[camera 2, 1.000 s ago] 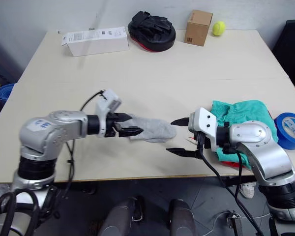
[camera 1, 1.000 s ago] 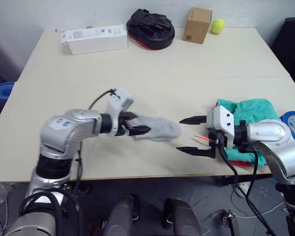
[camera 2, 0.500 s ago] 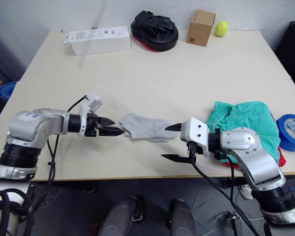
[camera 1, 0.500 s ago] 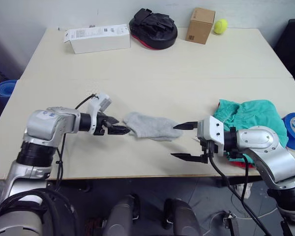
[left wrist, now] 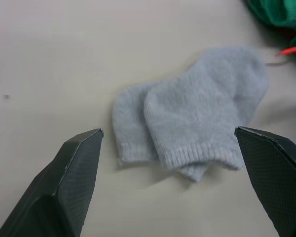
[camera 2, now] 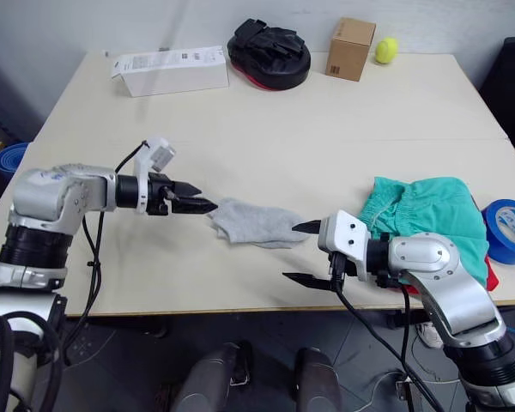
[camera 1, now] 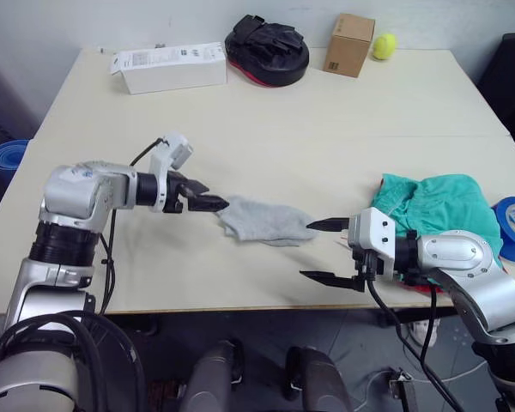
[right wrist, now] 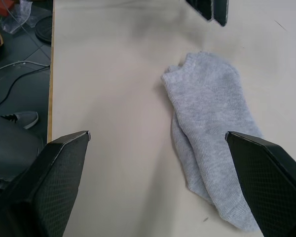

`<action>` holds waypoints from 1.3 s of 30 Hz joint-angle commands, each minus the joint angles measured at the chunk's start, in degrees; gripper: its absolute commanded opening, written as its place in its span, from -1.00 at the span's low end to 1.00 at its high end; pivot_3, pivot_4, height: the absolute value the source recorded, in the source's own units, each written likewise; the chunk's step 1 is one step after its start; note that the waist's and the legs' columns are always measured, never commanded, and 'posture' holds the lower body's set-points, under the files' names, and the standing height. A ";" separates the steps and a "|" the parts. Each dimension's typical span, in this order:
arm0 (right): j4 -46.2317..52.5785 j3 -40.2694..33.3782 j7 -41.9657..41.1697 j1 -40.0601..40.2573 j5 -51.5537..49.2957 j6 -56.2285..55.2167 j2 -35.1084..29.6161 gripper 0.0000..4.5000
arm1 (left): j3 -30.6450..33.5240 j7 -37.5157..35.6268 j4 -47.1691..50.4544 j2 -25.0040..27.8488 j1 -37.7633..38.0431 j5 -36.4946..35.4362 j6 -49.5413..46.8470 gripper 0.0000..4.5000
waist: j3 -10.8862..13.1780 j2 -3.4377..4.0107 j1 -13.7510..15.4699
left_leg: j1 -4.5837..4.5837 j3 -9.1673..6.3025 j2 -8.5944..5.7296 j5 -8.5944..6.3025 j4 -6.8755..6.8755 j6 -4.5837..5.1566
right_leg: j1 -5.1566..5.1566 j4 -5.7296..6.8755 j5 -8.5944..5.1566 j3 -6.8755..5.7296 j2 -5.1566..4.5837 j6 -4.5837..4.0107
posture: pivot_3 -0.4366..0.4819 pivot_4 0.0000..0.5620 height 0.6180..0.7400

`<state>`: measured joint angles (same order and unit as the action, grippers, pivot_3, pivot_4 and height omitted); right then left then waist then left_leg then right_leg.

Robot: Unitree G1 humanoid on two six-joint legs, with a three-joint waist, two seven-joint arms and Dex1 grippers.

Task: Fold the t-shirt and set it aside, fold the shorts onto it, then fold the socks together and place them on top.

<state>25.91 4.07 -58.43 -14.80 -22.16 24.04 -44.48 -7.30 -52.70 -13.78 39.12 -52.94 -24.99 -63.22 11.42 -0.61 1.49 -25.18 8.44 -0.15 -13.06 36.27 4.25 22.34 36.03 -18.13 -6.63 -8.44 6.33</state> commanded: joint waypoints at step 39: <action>6.50 -3.03 5.76 2.40 -4.99 4.22 0.38 1.00 | -9.80 -9.84 -20.25 -8.04 -10.80 11.51 5.43 0.16 | 0.03 -0.10 -0.31 | -0.12 0.00 0.04 0.01 0.24 0.07 | 0.11 0.28 0.00 -0.01 -0.01 0.00 | -0.05 -0.47 1.00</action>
<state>30.09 2.79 -52.90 -12.52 -26.03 28.20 -43.70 -16.88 -61.97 -34.93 31.18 -64.09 -14.15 -58.58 11.45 -0.72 1.18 -25.29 8.44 -0.11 -13.05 36.53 4.31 22.45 36.35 -18.13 -6.65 -8.45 6.33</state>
